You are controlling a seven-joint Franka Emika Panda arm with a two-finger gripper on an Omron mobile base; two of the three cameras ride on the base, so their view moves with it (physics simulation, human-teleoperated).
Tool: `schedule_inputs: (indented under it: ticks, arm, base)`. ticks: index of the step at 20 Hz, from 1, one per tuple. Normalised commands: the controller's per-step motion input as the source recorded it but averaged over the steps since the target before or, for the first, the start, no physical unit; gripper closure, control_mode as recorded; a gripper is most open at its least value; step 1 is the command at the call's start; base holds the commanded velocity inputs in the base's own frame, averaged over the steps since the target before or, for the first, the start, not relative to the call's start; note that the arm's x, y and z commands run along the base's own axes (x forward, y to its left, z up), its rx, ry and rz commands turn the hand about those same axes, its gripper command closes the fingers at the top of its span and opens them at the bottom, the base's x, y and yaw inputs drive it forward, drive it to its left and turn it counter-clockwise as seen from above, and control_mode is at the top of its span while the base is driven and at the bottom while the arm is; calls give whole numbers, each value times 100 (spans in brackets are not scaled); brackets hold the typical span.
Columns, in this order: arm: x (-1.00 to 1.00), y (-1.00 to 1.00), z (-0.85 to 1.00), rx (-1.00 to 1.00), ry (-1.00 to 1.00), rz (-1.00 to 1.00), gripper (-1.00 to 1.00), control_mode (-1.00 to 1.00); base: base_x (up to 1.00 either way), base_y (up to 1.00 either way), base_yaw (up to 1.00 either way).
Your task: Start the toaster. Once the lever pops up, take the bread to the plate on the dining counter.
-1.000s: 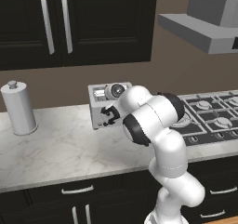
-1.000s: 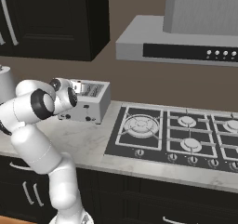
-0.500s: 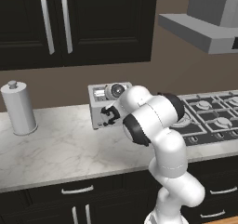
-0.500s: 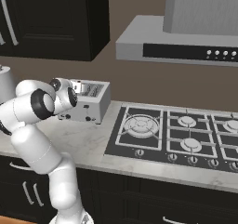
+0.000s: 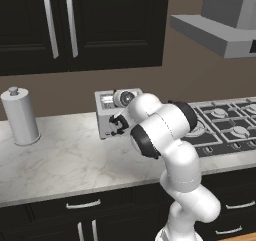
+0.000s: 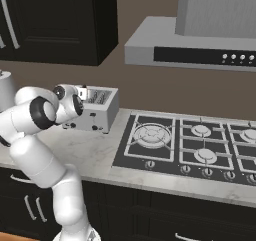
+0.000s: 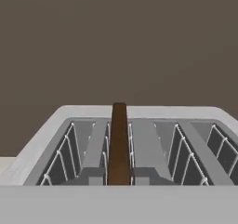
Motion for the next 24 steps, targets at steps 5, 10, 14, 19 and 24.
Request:
schedule_inputs:
  ticks: [5,10,14,19,24]
  arm:
    - [-11,0,25,0,-12,0,100,-100]
    - [-19,0,39,0,-10,0,100,-100]
    - [-17,0,50,0,-9,1,100,-100]
    - [-5,0,58,0,-6,1,100,-100]
    - [-21,-1,31,0,0,0,100,-100]
  base:
    - [0,0,0]
    - [0,0,0]
    - [0,0,0]
    - [0,0,0]
    - [0,0,0]
